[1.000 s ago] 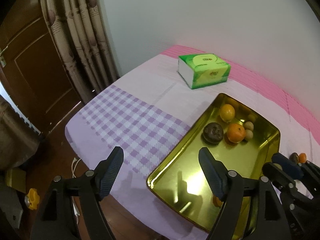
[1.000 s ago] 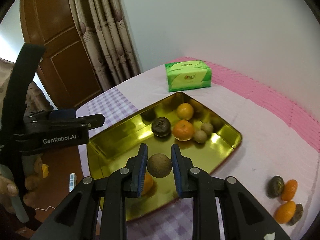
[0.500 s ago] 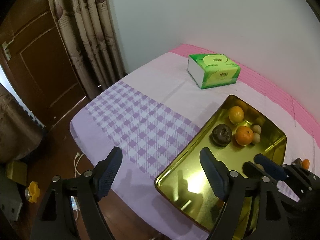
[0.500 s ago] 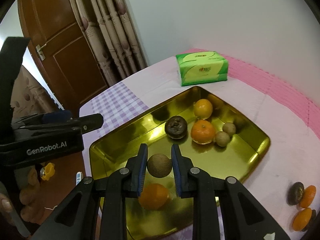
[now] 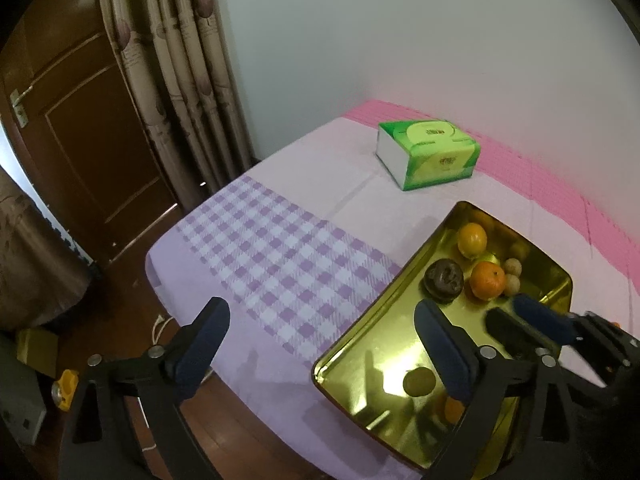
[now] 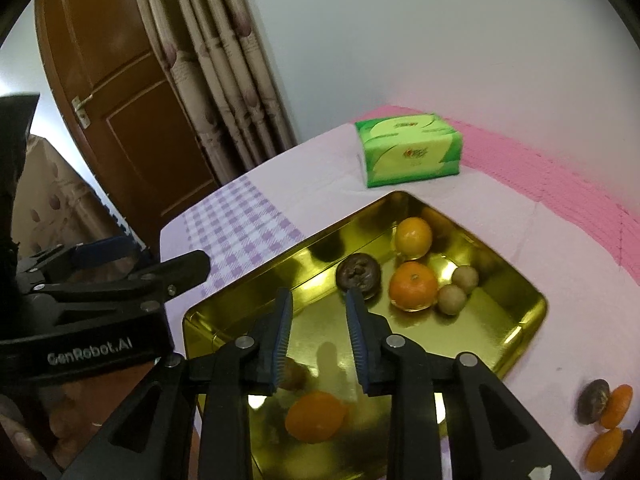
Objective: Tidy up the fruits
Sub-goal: 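Carry the green-brown fruit into the gold tin and open the right gripper, then move the left gripper to a dark brown fruit and close on it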
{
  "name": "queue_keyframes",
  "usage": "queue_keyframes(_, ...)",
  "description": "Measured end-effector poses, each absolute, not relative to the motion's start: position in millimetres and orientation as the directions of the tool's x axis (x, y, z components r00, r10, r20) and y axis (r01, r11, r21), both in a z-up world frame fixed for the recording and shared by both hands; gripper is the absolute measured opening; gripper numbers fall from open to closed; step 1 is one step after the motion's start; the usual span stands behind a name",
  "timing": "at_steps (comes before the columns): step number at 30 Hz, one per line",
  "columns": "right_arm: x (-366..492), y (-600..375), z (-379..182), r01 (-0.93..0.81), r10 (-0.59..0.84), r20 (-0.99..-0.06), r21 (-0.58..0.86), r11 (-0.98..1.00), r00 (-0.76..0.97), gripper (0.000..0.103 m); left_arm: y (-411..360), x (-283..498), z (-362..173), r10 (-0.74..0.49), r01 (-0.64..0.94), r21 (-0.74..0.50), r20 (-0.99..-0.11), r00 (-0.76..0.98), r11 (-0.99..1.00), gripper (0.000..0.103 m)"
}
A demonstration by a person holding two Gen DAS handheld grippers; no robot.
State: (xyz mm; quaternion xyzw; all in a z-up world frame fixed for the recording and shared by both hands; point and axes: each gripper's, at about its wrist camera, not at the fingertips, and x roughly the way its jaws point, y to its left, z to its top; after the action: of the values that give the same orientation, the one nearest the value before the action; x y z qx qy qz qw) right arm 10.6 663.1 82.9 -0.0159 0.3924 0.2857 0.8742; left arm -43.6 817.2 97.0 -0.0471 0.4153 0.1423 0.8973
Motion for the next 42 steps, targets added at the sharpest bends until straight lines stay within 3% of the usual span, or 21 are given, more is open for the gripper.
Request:
queue_keyframes(5, 0.3, 633.1, 92.8, -0.453, 0.457, -0.671, 0.199, 0.869, 0.583, 0.041, 811.8, -41.6, 94.2, 0.223, -0.274, 0.064, -0.766, 0.602, 0.960, 0.093)
queue_keyframes(9, -20.0, 601.4, 96.5, -0.397, 0.384, -0.670, 0.143, 0.907, 0.636, 0.057, 808.5, -42.7, 94.4, 0.225, -0.266, 0.072, -0.764, 0.605, 0.961, 0.094)
queue_keyframes(12, -39.2, 570.7, 95.4, -0.344, 0.327, -0.670, 0.113, 0.932, 0.666, 0.062, 805.5, -41.8, 92.1, 0.221, -0.254, 0.080, -0.770, 0.598, 0.964, 0.094)
queue_keyframes(23, -108.0, 426.6, 69.4, -0.013, -0.047, -0.720, -0.077, 0.997, 0.693, 0.068, 775.4, -48.5, 94.5, 0.204, -0.141, 0.149, -0.747, 0.633, 0.979, 0.094)
queue_keyframes(31, -131.3, 346.3, 47.7, 0.149, -0.210, -0.726, -0.148, 0.978, 0.654, 0.071, 703.1, -63.5, 129.7, -0.091, 0.172, 0.038, -0.726, 0.681, 0.984, 0.093)
queue_keyframes(37, -138.7, 321.0, 33.1, 0.200, -0.165, -0.747, -0.044, 0.979, 0.644, 0.074, 609.4, -28.4, 121.0, -0.381, 0.589, -0.024, -0.783, 0.491, 0.808, 0.093)
queue_keyframes(42, -139.2, 314.1, 33.9, 0.204, -0.132, -0.748, 0.005, 0.979, 0.651, 0.082, 538.6, -4.1, 87.0, -0.382, 0.811, 0.101, -0.844, 0.376, 0.577, 0.089)
